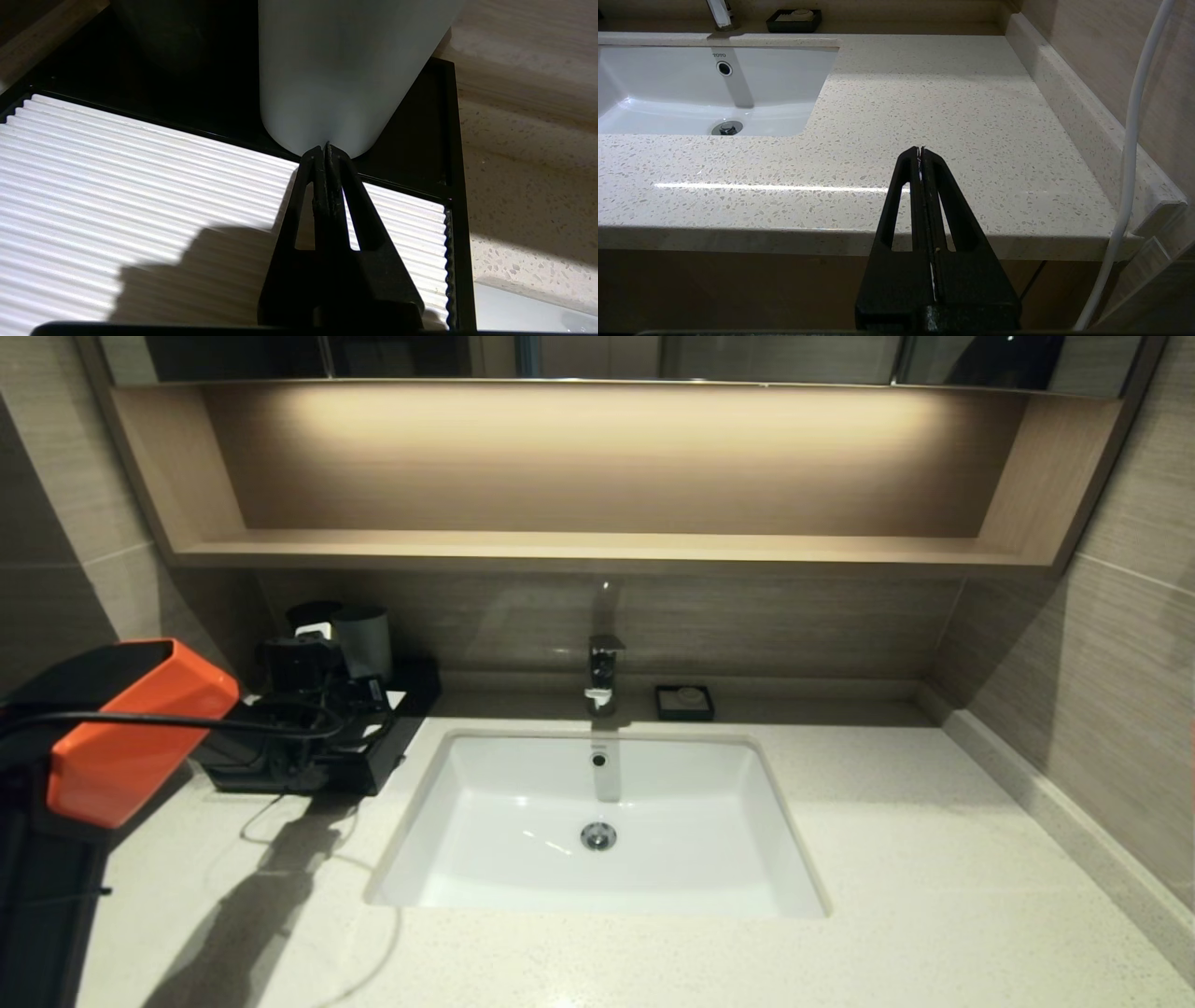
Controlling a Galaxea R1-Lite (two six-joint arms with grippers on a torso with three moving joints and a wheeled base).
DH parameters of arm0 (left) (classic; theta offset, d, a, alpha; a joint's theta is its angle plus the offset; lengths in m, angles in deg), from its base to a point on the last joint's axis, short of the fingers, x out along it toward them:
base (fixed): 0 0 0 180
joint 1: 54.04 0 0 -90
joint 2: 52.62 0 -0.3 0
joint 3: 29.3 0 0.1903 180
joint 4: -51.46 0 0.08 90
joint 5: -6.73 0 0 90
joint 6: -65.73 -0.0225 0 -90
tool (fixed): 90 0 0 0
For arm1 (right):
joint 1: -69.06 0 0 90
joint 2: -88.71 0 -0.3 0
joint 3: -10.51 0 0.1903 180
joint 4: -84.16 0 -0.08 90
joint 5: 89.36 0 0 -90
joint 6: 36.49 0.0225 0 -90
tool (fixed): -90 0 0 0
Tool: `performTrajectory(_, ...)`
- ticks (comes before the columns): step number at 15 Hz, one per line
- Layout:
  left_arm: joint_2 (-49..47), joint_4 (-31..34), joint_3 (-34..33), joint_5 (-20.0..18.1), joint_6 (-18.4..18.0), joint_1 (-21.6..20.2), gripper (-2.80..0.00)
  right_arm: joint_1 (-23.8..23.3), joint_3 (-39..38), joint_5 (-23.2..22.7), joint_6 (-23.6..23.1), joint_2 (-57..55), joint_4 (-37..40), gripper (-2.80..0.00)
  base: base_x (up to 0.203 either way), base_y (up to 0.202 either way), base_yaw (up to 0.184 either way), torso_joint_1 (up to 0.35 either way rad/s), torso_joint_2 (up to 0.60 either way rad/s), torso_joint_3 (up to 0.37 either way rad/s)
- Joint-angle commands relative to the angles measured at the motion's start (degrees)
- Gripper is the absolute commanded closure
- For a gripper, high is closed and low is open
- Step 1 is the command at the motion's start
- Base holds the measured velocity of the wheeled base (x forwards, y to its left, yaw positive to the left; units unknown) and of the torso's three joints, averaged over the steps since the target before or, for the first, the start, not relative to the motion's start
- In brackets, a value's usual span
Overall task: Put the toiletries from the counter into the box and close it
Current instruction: Place the cup on the storage box
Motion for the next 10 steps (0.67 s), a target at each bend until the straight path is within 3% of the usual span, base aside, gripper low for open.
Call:
performTrajectory(1,-0.18,-0.25,0.08,0.07,0.08,-0.02,0.0,0.01,-0.09,0.0,-0.01,0.04,-0.06,0.0,0.0,0.0,0.0,0.0,0.0,0.0)
performTrajectory(10,-1.58,-0.17,1.84,0.07,0.08,-0.02,0.0,0.01,-0.09,0.0,-0.01,0.04,0.02,0.0,0.0,0.0,0.0,0.0,0.0,0.0)
